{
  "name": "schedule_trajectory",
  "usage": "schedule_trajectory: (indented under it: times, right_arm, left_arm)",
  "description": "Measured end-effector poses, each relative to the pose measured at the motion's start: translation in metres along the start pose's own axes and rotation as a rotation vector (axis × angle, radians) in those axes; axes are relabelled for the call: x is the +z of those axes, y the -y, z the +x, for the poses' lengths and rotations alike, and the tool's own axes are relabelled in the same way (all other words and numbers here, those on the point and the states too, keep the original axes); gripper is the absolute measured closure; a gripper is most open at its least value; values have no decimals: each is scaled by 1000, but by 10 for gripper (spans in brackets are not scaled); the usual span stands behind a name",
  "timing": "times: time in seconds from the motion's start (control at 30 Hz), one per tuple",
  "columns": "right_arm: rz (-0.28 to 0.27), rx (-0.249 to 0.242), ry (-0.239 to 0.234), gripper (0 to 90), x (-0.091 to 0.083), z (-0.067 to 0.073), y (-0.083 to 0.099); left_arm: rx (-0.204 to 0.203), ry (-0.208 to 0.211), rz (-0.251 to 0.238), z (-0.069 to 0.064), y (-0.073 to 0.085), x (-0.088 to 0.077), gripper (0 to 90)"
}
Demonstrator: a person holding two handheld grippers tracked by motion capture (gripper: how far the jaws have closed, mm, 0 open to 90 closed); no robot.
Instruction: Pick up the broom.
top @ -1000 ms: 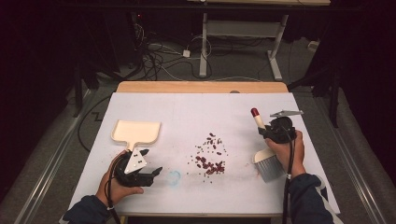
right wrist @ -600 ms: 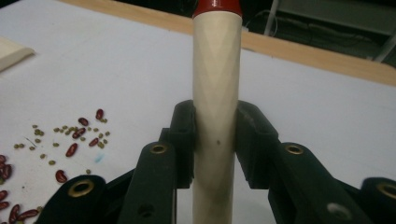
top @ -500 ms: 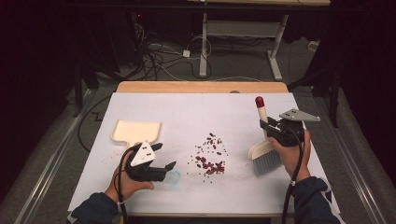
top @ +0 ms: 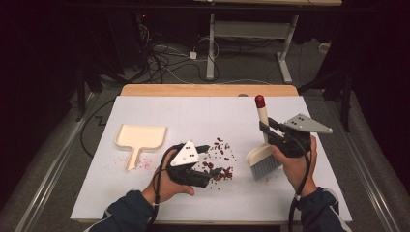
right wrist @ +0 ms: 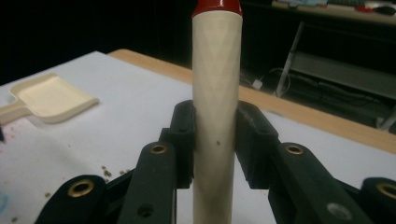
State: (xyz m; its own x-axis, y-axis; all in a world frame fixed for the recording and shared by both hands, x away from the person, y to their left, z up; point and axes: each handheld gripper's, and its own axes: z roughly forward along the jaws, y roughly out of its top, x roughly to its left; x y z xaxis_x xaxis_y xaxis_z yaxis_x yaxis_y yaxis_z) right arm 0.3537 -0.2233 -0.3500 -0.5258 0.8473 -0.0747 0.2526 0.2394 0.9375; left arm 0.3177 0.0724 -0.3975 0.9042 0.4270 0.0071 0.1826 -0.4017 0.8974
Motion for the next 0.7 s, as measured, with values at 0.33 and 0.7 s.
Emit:
schedule_trajectory:
  times: [0.33,0.7]
  right_arm:
    - [-82,-77,-65,706,-1,65,-8]
    - [-120,-89,-106,703,-12,84,-12]
  left_arm:
    - [-68,7,-32,-12,-16,42,303]
    - [-50,28,-25,-6,-6,42,583]
